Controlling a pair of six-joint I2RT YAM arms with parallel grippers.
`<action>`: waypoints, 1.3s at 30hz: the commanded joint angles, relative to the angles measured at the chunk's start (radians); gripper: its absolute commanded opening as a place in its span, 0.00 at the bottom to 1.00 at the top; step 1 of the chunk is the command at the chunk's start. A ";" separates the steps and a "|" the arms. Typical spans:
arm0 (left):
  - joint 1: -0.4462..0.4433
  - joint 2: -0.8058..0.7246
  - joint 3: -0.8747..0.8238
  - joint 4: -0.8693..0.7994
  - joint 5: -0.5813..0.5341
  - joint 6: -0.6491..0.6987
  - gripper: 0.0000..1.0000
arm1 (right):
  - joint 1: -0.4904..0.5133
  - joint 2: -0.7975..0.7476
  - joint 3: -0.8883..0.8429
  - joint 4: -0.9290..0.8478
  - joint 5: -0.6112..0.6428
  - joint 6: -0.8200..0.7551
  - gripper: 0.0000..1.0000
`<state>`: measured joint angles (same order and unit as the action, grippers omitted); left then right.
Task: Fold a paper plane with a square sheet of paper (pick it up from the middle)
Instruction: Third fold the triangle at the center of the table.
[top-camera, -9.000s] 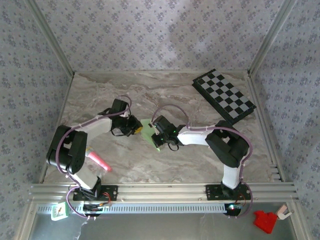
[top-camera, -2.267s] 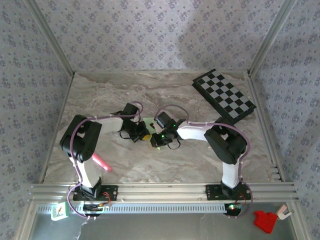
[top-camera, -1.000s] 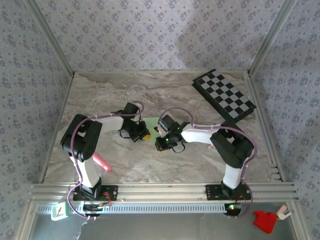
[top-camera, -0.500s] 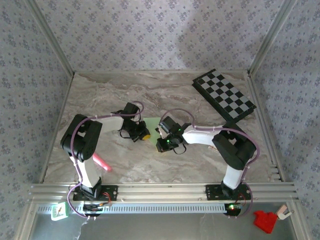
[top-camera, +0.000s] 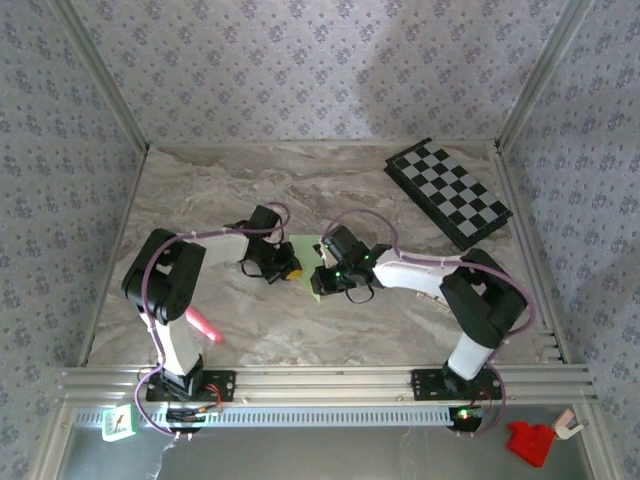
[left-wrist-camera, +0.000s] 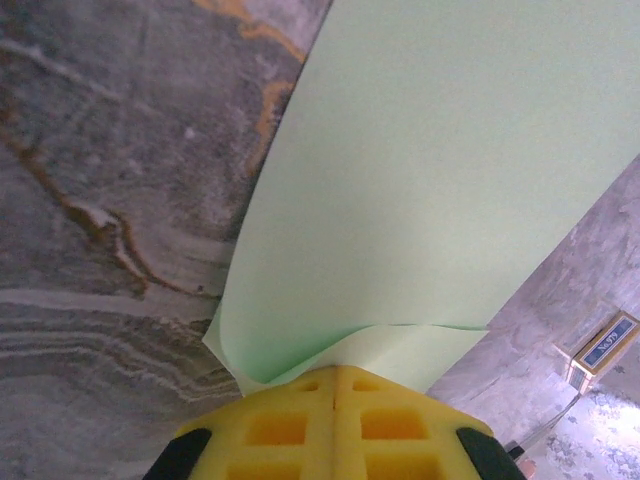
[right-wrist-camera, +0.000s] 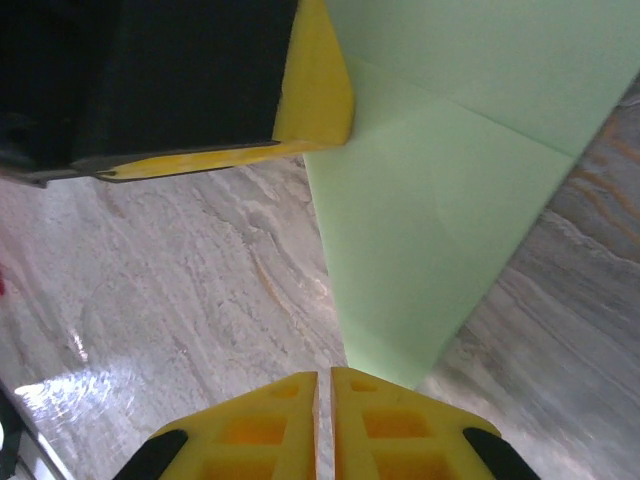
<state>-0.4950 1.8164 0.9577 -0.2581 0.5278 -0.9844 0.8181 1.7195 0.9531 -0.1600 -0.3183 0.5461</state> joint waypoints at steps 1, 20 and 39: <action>-0.022 0.058 -0.047 -0.096 -0.134 0.001 0.02 | 0.006 0.037 0.043 -0.006 0.005 0.007 0.13; -0.034 -0.148 -0.063 0.043 -0.130 0.216 0.11 | 0.005 0.147 0.092 -0.188 0.082 -0.050 0.12; -0.066 -0.082 -0.136 0.216 -0.025 0.211 0.08 | 0.001 0.167 0.093 -0.203 0.059 -0.028 0.12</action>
<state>-0.5529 1.7210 0.8207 -0.0593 0.4896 -0.7929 0.8211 1.8404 1.0531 -0.2672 -0.2848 0.5159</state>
